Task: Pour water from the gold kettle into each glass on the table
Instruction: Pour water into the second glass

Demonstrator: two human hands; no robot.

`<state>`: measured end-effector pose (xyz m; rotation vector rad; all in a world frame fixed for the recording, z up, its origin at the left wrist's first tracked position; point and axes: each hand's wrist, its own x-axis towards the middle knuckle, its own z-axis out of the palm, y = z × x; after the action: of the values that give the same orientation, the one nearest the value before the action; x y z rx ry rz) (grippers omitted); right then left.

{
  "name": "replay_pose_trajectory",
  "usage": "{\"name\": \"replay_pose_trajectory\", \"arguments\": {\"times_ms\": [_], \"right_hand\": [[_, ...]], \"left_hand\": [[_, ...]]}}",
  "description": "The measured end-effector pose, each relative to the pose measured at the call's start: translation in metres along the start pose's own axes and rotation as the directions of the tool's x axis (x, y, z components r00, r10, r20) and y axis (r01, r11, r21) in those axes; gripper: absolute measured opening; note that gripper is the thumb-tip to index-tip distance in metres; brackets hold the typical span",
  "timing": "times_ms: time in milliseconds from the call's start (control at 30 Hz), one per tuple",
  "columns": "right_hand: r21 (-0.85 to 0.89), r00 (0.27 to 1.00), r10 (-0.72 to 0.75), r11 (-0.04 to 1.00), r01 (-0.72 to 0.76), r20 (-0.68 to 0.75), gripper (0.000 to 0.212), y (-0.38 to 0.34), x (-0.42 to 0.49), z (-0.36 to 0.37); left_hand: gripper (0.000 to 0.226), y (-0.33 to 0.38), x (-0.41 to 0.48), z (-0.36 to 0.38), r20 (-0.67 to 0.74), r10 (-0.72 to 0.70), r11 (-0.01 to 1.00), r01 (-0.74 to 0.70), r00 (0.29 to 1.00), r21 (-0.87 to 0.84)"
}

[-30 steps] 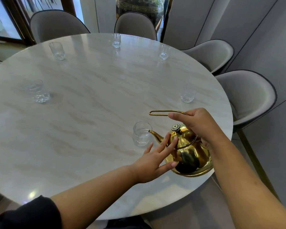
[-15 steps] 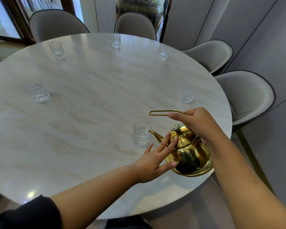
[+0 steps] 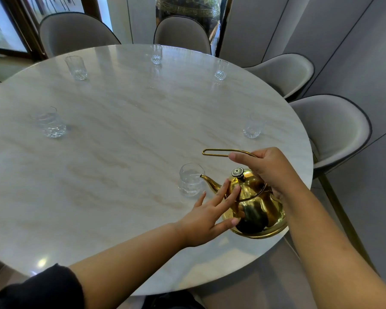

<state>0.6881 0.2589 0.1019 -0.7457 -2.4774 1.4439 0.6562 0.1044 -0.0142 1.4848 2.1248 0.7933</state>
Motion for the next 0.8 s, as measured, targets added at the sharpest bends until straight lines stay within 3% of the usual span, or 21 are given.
{"name": "replay_pose_trajectory", "arguments": {"times_ms": [367, 800], "right_hand": [[0.3, 0.997, 0.044, 0.953, -0.025, -0.057, 0.051, 0.032, -0.01, -0.003], [0.672, 0.982, 0.103, 0.74, 0.031, -0.159, 0.053, 0.078, -0.064, 0.0]], "left_hand": [[0.063, -0.004, 0.002, 0.01, -0.024, -0.008, 0.993, 0.011, 1.0, 0.116], [0.06, 0.004, -0.01, 0.038, -0.071, 0.011, 0.977, 0.004, 0.997, 0.215]]}}
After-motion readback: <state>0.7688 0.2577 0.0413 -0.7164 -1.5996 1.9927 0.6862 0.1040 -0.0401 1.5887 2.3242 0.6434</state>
